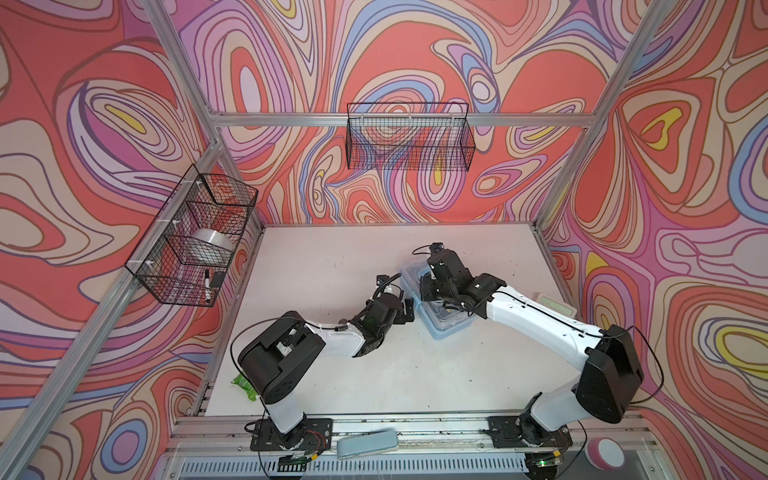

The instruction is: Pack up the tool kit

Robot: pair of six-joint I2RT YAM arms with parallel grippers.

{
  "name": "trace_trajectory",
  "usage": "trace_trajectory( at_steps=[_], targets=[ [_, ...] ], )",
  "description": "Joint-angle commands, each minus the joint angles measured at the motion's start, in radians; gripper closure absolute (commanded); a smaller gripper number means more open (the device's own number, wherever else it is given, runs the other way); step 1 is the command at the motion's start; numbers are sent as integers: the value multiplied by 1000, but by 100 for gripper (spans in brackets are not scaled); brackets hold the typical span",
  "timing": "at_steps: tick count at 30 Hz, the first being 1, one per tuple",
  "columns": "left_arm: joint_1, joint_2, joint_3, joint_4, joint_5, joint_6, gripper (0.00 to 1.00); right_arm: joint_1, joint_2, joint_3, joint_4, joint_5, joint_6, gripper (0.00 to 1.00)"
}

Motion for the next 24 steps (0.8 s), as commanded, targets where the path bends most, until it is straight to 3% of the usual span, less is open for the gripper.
trace_trajectory(
  at_steps=[1, 7, 10, 12, 14, 19, 24],
  targets=[
    [-1, 22, 24, 24, 18, -14, 0, -57, -36, -44, -1, 42, -12, 91],
    [0, 29, 22, 27, 19, -21, 0, -156, -74, -98, 8, 36, -42, 91],
    [0, 35, 23, 30, 23, -26, 0, -192, -81, -119, 11, 41, -63, 84],
    [0, 38, 24, 30, 23, -25, 0, -205, -79, -124, 15, 25, -91, 75],
    [0, 40, 26, 25, 22, -25, 0, -213, -76, -128, 22, -3, -128, 58],
    [0, 42, 25, 21, 20, -30, 0, -234, -70, -151, 59, -93, -172, 35],
    [1, 48, 35, 12, 25, -31, 0, -262, -44, -153, 62, -103, -171, 28]
  ],
)
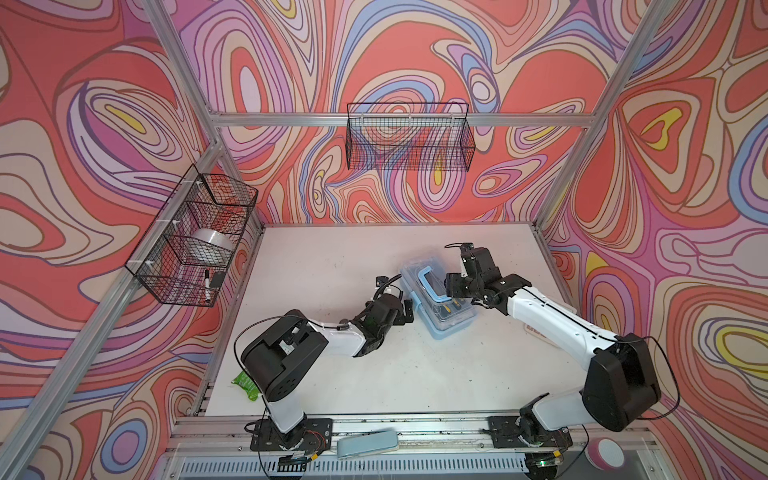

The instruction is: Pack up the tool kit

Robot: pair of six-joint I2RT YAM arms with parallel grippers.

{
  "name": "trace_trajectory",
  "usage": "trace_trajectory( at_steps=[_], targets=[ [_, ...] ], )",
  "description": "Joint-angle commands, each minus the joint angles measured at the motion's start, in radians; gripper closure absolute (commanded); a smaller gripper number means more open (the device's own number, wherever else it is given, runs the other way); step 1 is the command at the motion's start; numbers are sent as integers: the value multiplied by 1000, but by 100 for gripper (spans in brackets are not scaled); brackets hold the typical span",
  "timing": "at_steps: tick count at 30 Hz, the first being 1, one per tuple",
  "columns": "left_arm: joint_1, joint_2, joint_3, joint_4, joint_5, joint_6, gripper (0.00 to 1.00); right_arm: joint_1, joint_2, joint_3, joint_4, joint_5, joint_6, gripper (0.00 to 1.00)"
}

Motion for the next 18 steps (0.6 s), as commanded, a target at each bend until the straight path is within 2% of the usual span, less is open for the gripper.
trace_trajectory(
  at_steps=[1, 11, 18],
  targets=[
    [-2, 29, 38, 15, 27, -13, 0, -25, 15, -12, 27, -36, -16, 27],
    [0, 51, 62, 10, 29, -14, 0, -43, 68, -34, 52, -150, -55, 25],
    [0, 60, 83, 1, 32, -11, 0, -43, 122, -45, 46, -224, -81, 31]
  ],
)
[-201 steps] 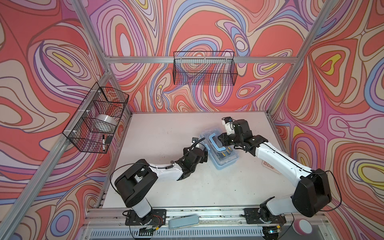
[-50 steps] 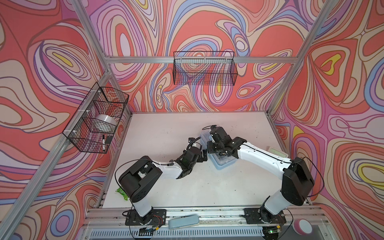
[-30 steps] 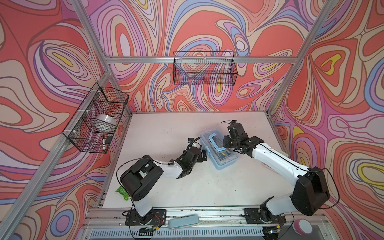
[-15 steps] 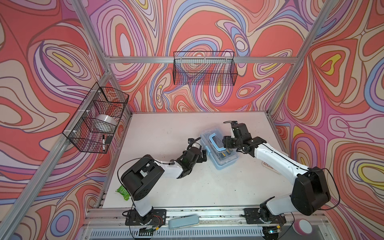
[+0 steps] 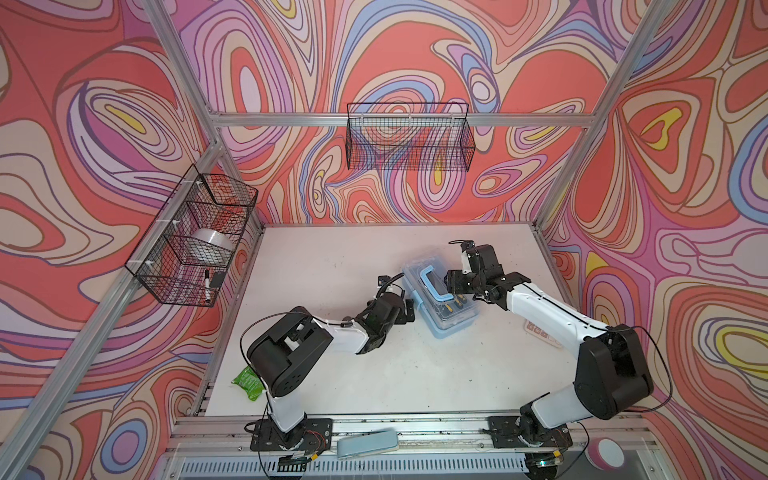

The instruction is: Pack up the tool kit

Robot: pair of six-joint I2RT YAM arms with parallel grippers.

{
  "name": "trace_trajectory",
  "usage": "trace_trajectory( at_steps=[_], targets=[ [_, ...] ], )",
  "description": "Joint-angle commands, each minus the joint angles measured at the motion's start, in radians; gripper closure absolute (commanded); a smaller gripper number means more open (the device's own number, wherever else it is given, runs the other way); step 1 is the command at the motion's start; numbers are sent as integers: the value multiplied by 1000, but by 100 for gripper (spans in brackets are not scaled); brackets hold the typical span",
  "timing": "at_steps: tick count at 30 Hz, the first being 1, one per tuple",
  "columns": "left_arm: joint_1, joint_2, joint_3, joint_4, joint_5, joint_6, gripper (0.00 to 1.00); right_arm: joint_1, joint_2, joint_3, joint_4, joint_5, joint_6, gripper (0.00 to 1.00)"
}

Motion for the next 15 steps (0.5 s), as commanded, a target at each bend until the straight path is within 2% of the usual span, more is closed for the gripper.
trace_trajectory(
  at_steps=[1, 15],
  targets=[
    [-6, 21, 46, 23, 25, -10, 0, 18, 59, -37, -54, -129, -20, 32],
    [-4, 46, 84, 14, 37, -8, 0, 19, 51, -88, -37, -207, -28, 38]
  ],
)
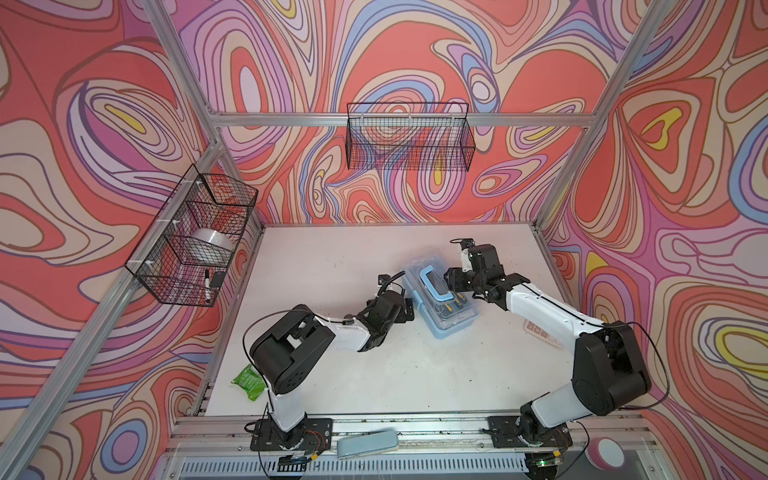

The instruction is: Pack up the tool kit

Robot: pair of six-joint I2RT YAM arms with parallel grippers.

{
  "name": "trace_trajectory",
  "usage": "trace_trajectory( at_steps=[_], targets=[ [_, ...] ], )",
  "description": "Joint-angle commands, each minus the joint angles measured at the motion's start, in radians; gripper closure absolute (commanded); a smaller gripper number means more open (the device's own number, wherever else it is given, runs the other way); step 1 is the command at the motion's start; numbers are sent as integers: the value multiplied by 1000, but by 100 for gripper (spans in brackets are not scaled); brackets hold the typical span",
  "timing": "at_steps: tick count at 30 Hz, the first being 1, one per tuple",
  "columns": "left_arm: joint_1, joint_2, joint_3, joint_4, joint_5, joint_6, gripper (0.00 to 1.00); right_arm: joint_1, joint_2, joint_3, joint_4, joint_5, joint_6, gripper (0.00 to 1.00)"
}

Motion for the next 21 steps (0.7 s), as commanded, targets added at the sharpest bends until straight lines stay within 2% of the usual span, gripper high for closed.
trace_trajectory(
  at_steps=[1, 21],
  targets=[
    [-12, 25, 55, 53, 51, -7, 0, 37, 36, -63, -126, -168, 3, 39],
    [-12, 59, 115, 46, 74, -5, 0, 39, 29, -94, -104, -200, 23, 43]
  ],
)
